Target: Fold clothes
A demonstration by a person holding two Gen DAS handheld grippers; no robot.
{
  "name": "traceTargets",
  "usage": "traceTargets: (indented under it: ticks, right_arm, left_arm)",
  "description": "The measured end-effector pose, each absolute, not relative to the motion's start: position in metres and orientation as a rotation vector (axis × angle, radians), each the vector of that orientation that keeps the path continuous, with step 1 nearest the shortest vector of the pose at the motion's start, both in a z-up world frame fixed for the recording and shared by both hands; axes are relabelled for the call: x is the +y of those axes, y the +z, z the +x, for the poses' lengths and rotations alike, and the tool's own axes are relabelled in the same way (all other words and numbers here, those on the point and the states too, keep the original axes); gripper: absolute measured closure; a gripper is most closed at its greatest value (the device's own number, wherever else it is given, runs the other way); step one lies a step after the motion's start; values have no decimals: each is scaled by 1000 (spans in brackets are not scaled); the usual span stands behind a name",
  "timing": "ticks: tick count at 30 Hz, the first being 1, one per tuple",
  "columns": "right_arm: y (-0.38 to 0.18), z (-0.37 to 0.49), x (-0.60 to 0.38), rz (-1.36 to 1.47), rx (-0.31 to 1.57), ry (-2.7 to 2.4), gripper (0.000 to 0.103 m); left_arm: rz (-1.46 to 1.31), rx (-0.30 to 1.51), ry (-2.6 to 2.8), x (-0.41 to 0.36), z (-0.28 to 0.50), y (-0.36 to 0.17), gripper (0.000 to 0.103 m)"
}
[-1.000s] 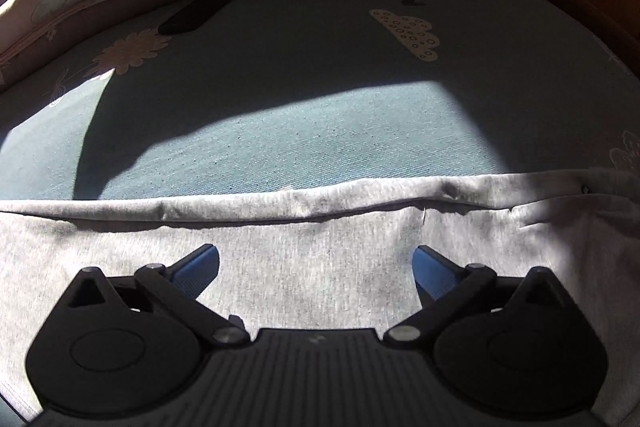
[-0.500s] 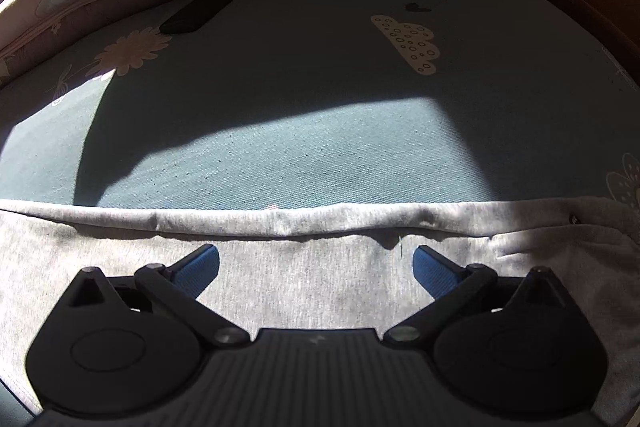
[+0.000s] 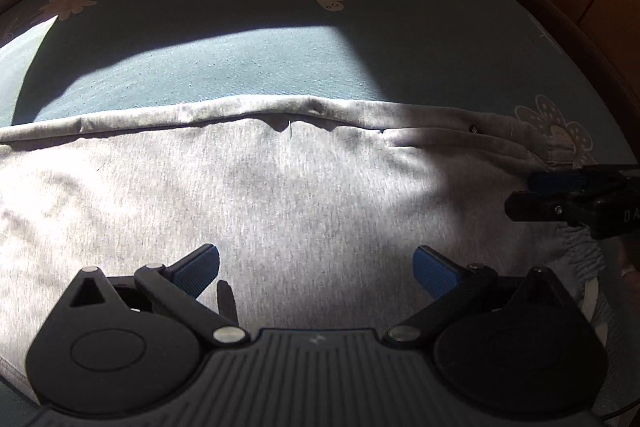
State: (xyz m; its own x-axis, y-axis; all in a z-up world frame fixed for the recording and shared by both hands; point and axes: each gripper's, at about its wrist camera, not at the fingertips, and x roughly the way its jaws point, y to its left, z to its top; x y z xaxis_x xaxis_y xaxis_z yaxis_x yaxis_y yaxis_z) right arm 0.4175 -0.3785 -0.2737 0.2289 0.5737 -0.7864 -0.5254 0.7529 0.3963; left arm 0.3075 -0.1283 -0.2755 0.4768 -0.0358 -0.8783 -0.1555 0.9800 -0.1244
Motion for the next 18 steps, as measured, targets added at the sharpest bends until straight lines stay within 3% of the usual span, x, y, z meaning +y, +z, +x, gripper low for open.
traceTargets:
  ticks: [9,18]
  right_arm:
    - [-243,395,-385,-44,1076,741,2]
    - [-225,316,-412,106,1196,816,1]
  left_arm:
    - [-276,1006,-46,-127,328,-260,1]
    - [-149,1064,-28,-153,356,-288,1]
